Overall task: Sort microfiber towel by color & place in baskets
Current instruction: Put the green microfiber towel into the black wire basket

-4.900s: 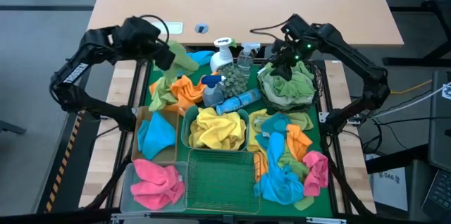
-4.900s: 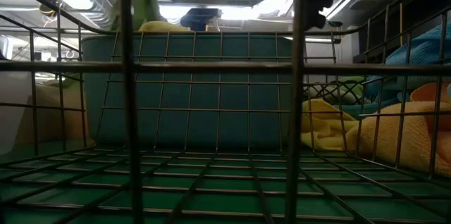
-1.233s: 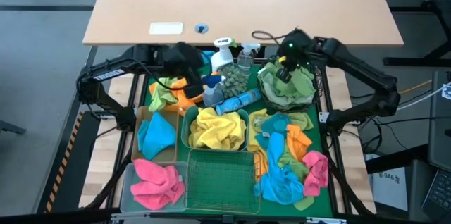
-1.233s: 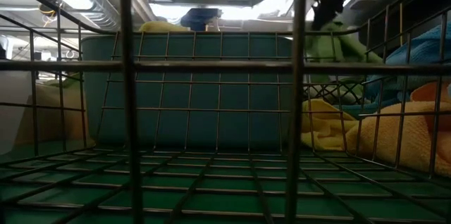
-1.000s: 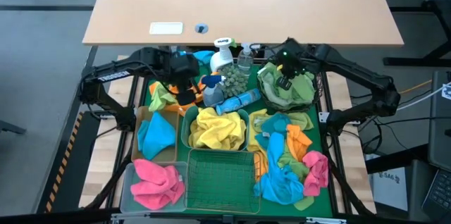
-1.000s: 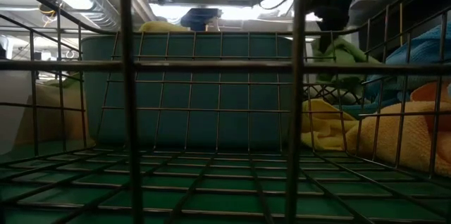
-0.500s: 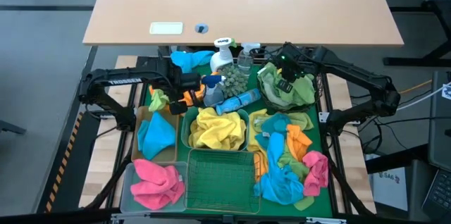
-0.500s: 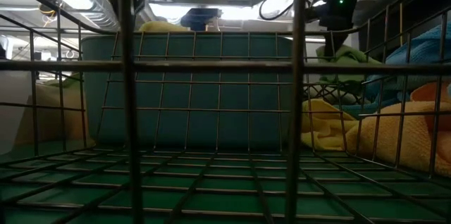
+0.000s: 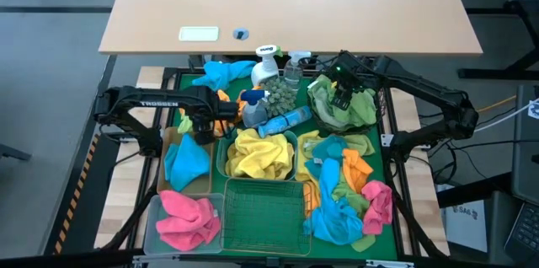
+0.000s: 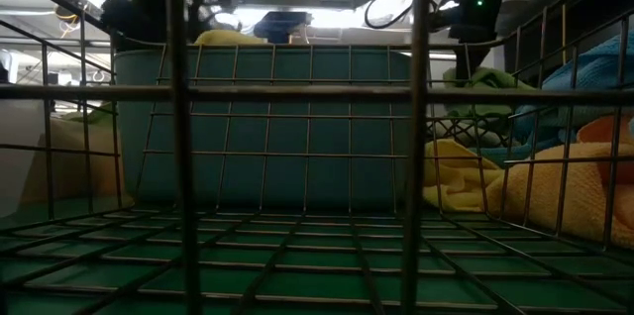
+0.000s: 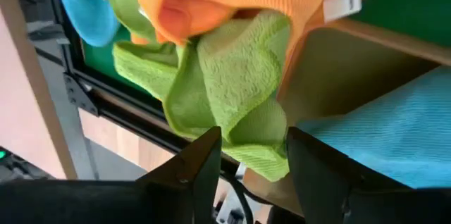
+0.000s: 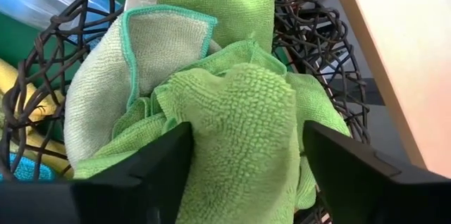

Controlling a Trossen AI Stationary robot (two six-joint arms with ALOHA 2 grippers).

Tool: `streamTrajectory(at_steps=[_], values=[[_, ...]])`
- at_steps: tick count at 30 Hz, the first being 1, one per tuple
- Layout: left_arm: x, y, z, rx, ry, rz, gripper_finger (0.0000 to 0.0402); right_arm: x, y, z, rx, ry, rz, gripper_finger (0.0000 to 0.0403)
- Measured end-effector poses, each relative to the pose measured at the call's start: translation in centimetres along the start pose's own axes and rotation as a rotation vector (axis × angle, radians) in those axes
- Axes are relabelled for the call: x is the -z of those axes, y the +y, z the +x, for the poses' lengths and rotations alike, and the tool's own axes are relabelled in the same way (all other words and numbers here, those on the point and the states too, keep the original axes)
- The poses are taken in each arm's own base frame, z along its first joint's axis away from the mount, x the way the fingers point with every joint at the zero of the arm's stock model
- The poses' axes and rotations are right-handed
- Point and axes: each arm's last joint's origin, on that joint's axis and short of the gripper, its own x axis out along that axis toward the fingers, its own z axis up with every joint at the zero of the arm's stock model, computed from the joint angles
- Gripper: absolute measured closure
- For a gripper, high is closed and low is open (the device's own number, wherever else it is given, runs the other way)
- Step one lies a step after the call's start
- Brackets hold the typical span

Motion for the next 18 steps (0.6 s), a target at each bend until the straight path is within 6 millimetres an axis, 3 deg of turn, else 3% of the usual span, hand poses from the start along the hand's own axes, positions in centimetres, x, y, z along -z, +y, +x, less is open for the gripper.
streamTrajectory(at_steps=[7, 11, 18], values=[[0.0, -0.9, 2.6, -0.021, 0.016, 0.041, 0.0245, 0.0, 0.0, 0.0, -0.009, -0.001, 0.000, 0.0109], [-0.1, -1.0, 3.8, -0.127, -0.009, 0.048, 0.0245, 0.0, 0.0, 0.0, -0.009, -0.002, 0.000, 0.0109], [0.0, -0.8, 4.7, -0.176, -0.002, 0.055, 0.0257, 0.0, 0.0, 0.0, -0.010, -0.001, 0.000, 0.0109]])
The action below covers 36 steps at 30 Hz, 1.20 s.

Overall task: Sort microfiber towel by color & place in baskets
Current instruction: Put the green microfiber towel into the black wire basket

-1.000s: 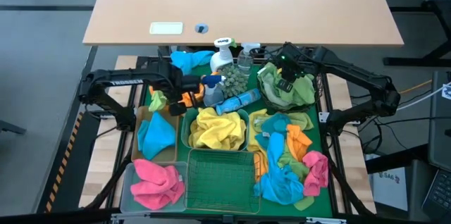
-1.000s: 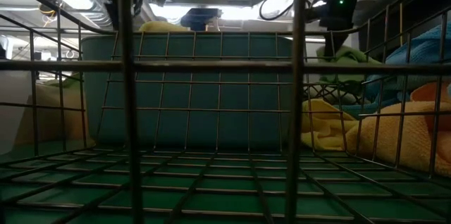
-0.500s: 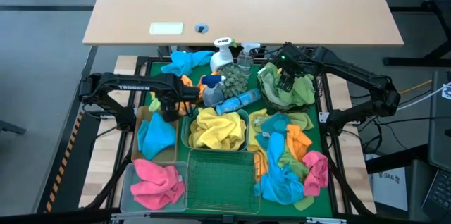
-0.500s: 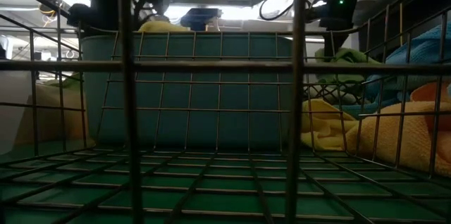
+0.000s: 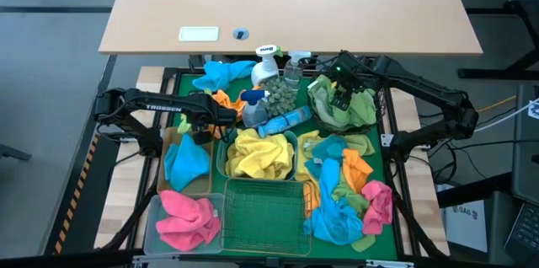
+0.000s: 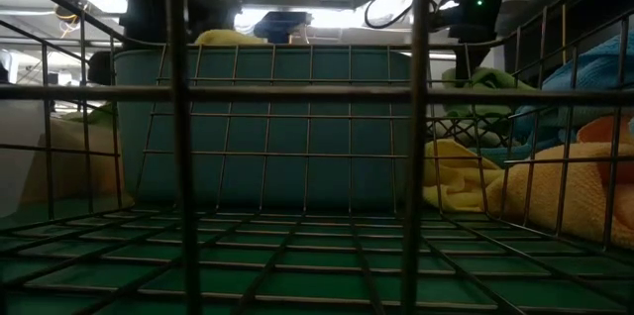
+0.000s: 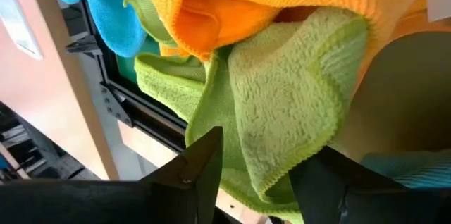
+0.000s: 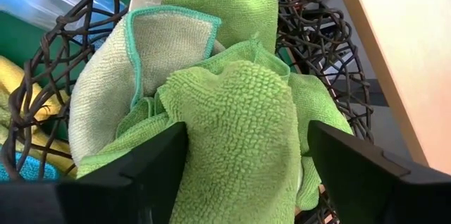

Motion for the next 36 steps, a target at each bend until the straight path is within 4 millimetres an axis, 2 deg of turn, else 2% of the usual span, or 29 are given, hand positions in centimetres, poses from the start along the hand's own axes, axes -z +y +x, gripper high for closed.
streamTrajectory(at_steps=[5, 10, 16, 24, 29, 36], values=[[-0.1, 0.1, 0.1, 0.004, -0.009, -0.010, 0.0314, -0.3, -0.2, -0.5, 0.002, -0.017, 0.004, 0.0109], [-0.2, 0.0, 0.1, 0.006, -0.017, -0.017, 0.0392, -0.8, -0.7, -2.3, 0.006, -0.057, 0.015, 0.0110], [0.0, 0.0, -1.1, 0.000, -0.006, 0.017, 0.0399, -1.3, -1.4, -4.6, 0.011, -0.104, 0.028, 0.0110], [0.5, 1.1, -5.6, -0.010, -0.041, 0.001, 0.0401, -1.6, -2.0, -6.7, 0.016, -0.152, 0.041, 0.0110], [0.7, 2.2, -9.6, 0.047, -0.199, -0.063, 0.0401, -1.8, -2.1, -7.3, -0.001, -0.179, 0.045, 0.0110], [2.1, 5.3, -15.2, 0.108, -0.440, -0.182, 0.0401, -1.9, -1.6, -7.3, -0.183, -0.209, 0.028, 0.0110]])
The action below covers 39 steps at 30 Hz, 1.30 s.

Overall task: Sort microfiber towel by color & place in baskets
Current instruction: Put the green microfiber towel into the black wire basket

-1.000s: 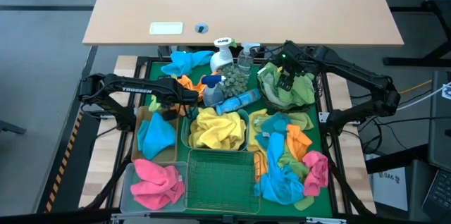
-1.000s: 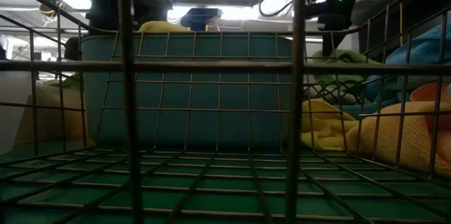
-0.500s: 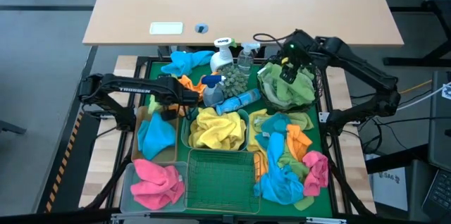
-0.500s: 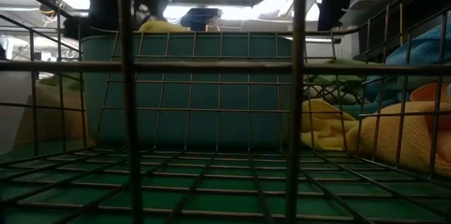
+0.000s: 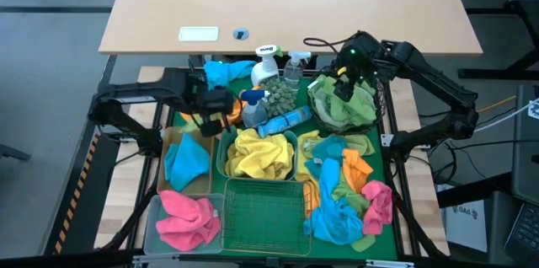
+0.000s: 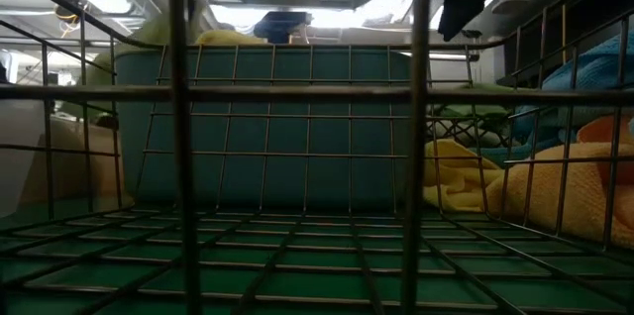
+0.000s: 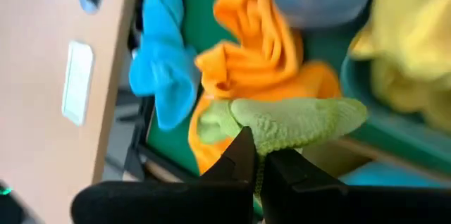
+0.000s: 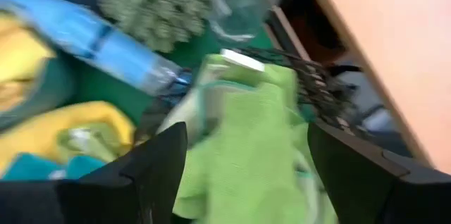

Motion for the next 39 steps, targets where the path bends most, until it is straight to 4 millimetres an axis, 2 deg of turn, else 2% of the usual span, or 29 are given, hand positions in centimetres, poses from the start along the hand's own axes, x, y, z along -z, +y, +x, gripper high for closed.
streamTrajectory(at_steps=[8, 15, 23, 27, 33, 39], values=[[-0.6, 3.1, -6.2, 0.088, -0.240, -0.124, 0.0401, -0.8, 0.6, -0.1, -0.213, -0.096, -0.004, 0.0110], [-1.0, 4.8, -9.6, 0.142, -0.440, -0.227, 0.0401, -2.0, 0.9, -0.4, -0.371, -0.238, -0.027, 0.0110], [-3.4, 4.9, -10.9, 0.195, -0.672, -0.336, 0.0401, -3.7, 1.2, -1.2, -0.537, -0.446, -0.089, 0.0110], [-4.5, 4.9, -11.6, 0.249, -0.785, -0.347, 0.0401, -4.6, 2.2, -1.8, -0.568, -0.553, -0.148, 0.0110], [-5.9, 5.0, -12.7, 0.317, -0.947, -0.377, 0.0401, -6.4, 5.4, -3.3, -0.557, -0.778, -0.293, 0.0110], [-7.0, 4.8, -13.0, 0.331, -1.028, -0.364, 0.0401, -7.5, 8.9, -5.0, -0.440, -0.994, -0.373, 0.0110]])
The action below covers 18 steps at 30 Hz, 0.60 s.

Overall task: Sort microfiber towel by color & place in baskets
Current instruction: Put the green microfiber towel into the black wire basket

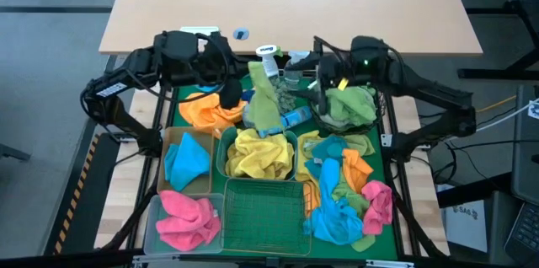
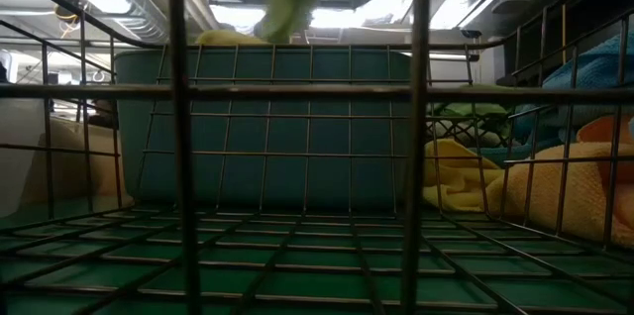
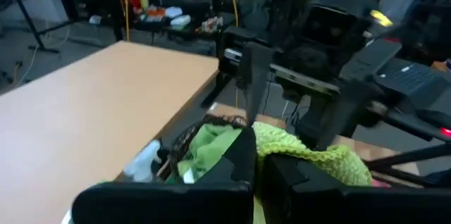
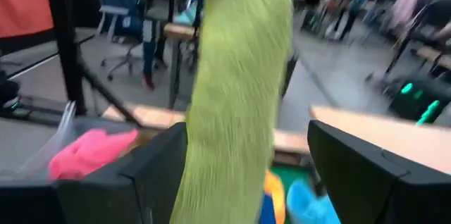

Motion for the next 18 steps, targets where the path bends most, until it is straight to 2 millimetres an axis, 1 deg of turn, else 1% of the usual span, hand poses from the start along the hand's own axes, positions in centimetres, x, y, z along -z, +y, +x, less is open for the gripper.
streamTrajectory(at_steps=[3, 6, 8, 11, 16, 18], values=[[0.0, -0.3, 0.7, 0.008, -0.016, 0.006, 0.0401, -0.8, 1.1, 0.9, 0.058, -0.059, -0.021, 0.0110], [-0.1, -0.6, 1.6, 0.021, -0.040, -0.001, 0.0401, -0.8, 1.8, 1.8, 0.082, -0.075, -0.025, 0.0110], [-0.2, -0.9, 2.2, 0.058, -0.057, -0.007, 0.0401, -0.6, 2.2, 2.5, 0.065, -0.076, -0.025, 0.0110], [-0.1, -1.6, 3.3, 0.127, -0.071, -0.010, 0.0401, -0.2, 2.5, 3.4, 0.087, -0.062, -0.023, 0.0110], [0.4, -2.9, 4.6, 0.224, -0.061, -0.003, 0.0401, 0.6, 2.4, 4.4, 0.261, 0.003, -0.015, 0.0110], [0.6, -3.3, 4.8, 0.236, -0.056, 0.000, 0.0401, 0.7, 2.2, 4.5, 0.295, 0.009, -0.013, 0.0110]])
